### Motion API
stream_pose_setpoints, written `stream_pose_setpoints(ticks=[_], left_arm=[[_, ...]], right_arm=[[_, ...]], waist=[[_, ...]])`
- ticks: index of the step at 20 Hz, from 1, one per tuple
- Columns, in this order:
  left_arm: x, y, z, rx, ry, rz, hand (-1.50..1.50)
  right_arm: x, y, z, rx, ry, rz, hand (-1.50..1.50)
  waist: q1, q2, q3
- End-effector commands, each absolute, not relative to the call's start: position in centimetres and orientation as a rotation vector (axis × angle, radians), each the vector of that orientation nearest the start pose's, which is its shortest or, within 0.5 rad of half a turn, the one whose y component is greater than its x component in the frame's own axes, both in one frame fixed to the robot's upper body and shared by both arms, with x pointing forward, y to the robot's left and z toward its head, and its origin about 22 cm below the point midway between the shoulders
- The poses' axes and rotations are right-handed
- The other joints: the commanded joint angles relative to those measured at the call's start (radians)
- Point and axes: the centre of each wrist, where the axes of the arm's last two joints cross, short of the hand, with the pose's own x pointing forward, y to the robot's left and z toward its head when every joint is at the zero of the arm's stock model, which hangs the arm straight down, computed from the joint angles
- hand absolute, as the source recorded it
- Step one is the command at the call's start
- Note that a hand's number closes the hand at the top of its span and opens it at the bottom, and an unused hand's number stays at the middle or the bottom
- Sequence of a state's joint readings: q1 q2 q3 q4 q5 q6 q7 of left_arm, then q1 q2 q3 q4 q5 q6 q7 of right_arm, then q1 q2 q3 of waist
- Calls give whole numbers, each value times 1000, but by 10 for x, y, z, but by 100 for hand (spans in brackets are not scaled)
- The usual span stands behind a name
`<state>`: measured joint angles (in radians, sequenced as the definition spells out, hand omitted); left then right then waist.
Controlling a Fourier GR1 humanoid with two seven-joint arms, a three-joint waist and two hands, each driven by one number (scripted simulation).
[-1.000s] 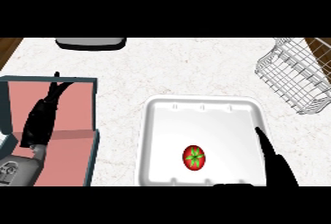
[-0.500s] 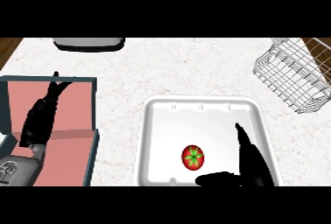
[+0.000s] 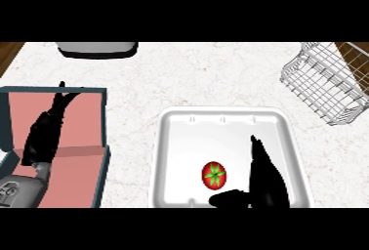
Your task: Pick the tomato from the tray and place it in the tiered basket
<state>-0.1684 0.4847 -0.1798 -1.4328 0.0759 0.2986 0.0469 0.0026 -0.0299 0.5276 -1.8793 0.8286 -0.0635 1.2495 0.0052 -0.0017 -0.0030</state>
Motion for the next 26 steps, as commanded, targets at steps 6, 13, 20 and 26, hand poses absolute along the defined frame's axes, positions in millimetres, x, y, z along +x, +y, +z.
stream_pose_setpoints(ticks=[6, 13, 20, 26], left_arm=[[274, 289, 22, 427, -1535, -242, 0], [280, 306, 37, 434, -1540, -227, 0], [283, 304, 31, 442, -1526, -225, 0], [284, 299, 33, 440, -1533, -243, 0]], right_arm=[[206, -102, 73, -759, -595, 453, -150], [206, -104, 63, -750, -555, 443, -150], [206, -102, 56, -722, -534, 436, -150], [218, -92, 53, -680, -547, 443, -150]], waist=[[0, 4, 0], [0, 3, 1], [-3, 3, 1], [0, 4, 1]])
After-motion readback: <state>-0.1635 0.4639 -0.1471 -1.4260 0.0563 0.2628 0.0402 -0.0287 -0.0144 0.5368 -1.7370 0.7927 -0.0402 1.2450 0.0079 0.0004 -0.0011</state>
